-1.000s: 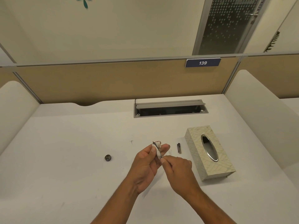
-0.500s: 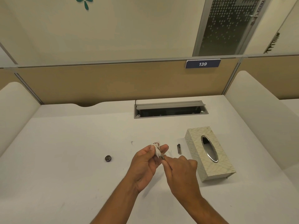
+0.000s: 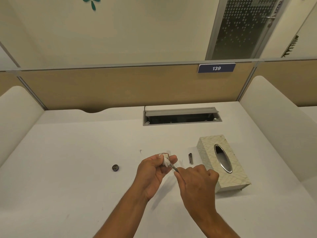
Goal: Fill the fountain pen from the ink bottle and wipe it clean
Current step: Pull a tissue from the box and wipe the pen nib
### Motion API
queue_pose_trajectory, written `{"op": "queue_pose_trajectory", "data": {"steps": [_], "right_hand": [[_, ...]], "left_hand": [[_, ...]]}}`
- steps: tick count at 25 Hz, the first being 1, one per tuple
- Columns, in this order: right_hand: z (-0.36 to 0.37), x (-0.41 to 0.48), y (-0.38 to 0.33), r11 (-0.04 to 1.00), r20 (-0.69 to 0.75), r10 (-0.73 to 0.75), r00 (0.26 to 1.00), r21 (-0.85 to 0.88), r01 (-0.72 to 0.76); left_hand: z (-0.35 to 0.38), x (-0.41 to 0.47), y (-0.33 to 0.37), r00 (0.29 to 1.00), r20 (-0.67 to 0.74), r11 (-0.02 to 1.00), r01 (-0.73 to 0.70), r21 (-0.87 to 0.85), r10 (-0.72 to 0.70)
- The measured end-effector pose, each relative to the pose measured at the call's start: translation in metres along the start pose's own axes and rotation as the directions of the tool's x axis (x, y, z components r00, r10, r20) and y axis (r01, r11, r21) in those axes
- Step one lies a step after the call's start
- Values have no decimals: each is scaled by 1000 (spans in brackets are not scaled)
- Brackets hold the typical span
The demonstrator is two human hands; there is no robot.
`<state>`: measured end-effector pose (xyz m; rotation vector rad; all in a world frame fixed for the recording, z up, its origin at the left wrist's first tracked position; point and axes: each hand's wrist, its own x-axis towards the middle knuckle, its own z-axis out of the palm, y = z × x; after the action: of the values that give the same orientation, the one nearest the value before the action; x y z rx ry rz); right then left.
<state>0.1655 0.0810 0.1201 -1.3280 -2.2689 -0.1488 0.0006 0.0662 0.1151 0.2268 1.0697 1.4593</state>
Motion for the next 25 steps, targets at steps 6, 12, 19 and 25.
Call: {"op": "queue_pose_trajectory", "data": {"steps": [6, 12, 19, 25], "right_hand": [[-7, -4, 12, 987, 37, 105, 994, 122, -109], [-9, -5, 6, 919, 111, 211, 971, 315, -236], [-15, 0, 5, 845, 177, 275, 945, 424, -325], [-8, 3, -3, 722, 279, 326, 903, 543, -429]], "left_hand": [[-18, 9, 6, 994, -108, 996, -7, -93, -3], [-20, 8, -4, 987, -98, 990, -120, 78, 127], [-22, 6, -4, 969, -40, 960, -235, 154, 244], [-19, 1, -16, 974, 42, 916, -226, 331, 225]]}}
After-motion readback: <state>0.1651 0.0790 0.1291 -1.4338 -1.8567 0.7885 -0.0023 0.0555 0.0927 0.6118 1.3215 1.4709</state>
